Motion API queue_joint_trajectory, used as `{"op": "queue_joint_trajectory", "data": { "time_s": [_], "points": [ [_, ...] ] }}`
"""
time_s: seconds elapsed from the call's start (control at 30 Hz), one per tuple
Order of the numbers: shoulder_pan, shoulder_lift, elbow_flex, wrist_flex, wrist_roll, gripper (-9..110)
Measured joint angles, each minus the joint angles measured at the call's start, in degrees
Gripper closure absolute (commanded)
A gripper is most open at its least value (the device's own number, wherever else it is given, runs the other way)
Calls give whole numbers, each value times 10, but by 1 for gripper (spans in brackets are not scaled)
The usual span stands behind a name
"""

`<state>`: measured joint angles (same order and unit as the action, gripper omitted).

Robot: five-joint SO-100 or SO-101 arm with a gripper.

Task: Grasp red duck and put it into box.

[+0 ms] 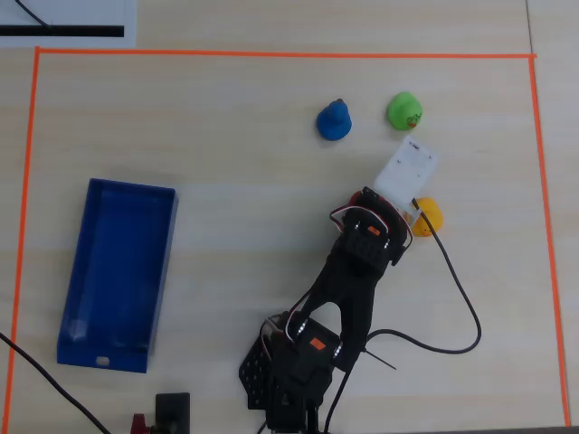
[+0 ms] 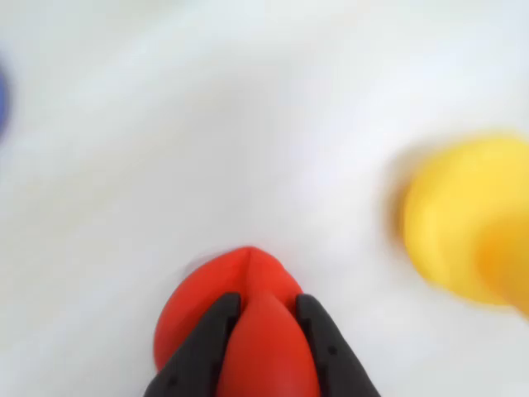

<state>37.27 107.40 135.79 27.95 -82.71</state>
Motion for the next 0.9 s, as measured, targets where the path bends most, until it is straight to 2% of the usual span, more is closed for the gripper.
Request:
{"op": "queue_joint_trajectory", "data": {
  "time_s": [0.27,0.43,0.57,0.67,0.9],
  "points": [
    [-101,195,-113,200,148,101],
    [-243,317,-253,390,243,101],
    [-363,337,-329,511,323,101],
    [-432,328,-332,547,377,101],
    [-599,265,-326,550,461,101]
  ]
}}
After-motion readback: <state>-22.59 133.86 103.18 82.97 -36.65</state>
